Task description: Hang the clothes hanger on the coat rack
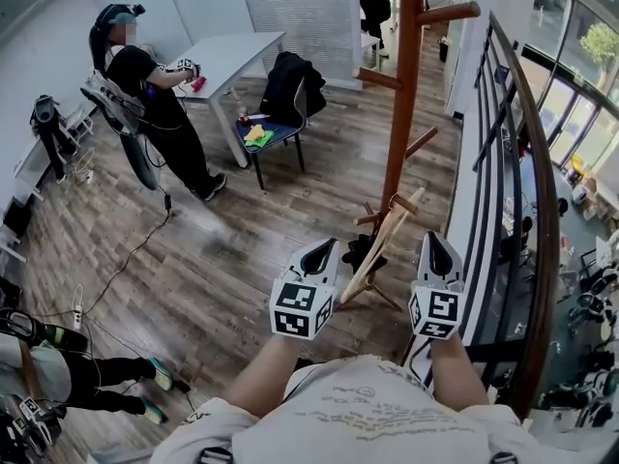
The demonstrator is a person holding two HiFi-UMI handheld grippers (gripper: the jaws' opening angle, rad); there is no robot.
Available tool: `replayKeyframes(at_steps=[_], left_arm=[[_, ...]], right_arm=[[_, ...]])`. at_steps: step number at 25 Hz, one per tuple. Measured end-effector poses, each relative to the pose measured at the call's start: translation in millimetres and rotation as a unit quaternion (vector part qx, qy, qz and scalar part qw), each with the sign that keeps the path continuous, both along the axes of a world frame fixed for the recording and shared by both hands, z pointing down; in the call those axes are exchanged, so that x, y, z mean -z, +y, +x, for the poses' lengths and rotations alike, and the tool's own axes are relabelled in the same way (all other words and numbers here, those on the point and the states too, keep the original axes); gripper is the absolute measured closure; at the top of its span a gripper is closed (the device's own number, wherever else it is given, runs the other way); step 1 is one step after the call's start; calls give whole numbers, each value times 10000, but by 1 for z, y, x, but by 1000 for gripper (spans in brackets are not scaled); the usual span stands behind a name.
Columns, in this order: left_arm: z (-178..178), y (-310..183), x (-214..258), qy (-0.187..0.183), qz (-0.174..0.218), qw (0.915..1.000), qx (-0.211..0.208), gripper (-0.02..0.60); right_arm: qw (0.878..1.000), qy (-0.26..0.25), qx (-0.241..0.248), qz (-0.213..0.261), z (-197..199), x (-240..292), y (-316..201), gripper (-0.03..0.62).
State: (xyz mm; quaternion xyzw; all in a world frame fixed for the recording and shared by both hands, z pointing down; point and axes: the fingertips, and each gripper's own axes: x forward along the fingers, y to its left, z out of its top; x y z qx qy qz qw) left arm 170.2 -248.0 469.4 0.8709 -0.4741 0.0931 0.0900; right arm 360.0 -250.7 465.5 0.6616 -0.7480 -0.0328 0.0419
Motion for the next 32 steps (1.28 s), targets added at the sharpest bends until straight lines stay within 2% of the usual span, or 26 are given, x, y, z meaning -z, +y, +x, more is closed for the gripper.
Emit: replayKeyframes(at_steps=[7, 13, 32], left_arm=[[10, 3, 4, 175, 120, 9998, -44, 578], [28, 9, -1, 317, 218, 9992, -141, 578], [34, 8, -5, 341, 110, 9990, -257, 578]], right_arm=[[9992, -312, 58, -255, -7, 8, 17, 592], [9977, -230, 23, -637, -6, -16, 24, 592], [9969, -194, -39, -763, -3, -22, 26, 592]])
